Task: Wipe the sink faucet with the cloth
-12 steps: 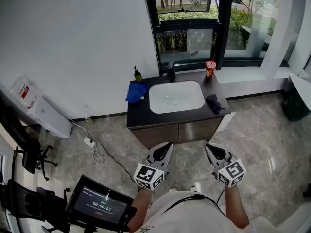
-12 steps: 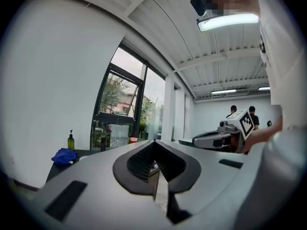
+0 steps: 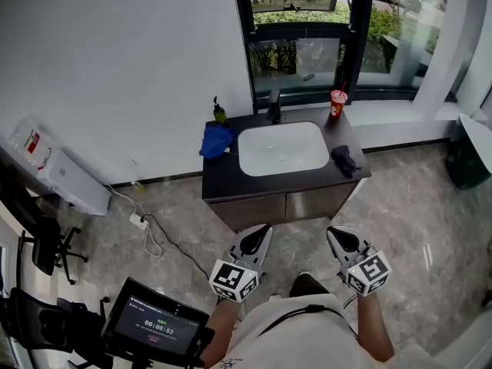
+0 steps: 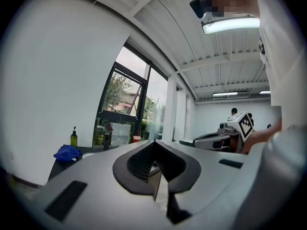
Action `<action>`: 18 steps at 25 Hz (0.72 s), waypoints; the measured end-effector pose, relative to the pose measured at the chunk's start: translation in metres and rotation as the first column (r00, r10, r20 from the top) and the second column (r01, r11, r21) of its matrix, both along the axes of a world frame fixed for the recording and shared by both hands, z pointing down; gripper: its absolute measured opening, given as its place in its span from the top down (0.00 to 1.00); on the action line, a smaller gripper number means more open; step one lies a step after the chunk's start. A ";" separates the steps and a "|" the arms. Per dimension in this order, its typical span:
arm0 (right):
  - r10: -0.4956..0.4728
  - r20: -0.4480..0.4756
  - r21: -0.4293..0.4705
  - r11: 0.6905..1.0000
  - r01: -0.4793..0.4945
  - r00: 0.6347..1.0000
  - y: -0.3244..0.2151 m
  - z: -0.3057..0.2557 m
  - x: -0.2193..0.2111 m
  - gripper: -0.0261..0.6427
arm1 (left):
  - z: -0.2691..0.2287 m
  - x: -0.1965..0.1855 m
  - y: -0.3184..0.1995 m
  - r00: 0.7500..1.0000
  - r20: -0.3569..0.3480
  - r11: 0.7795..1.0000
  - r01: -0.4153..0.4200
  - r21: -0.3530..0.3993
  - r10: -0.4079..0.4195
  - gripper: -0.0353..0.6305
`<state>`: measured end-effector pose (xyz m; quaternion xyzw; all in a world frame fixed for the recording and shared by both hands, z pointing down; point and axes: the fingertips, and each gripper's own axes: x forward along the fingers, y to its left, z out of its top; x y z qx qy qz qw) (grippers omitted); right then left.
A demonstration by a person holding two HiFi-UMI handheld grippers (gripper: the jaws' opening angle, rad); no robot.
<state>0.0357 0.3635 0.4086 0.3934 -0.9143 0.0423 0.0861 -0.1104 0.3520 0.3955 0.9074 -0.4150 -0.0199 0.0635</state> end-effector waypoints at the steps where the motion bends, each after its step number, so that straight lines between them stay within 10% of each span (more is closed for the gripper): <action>1: 0.003 0.002 -0.005 1.000 -0.003 1.000 -0.005 0.001 0.001 0.95 | 0.002 0.000 -0.005 1.000 0.000 1.000 0.000 -0.006 0.000 0.95; 18: -0.170 0.037 -0.025 0.985 0.171 0.985 -0.262 -0.001 0.020 0.95 | -0.007 0.047 -0.250 0.997 0.029 0.997 0.077 -0.023 -0.076 0.95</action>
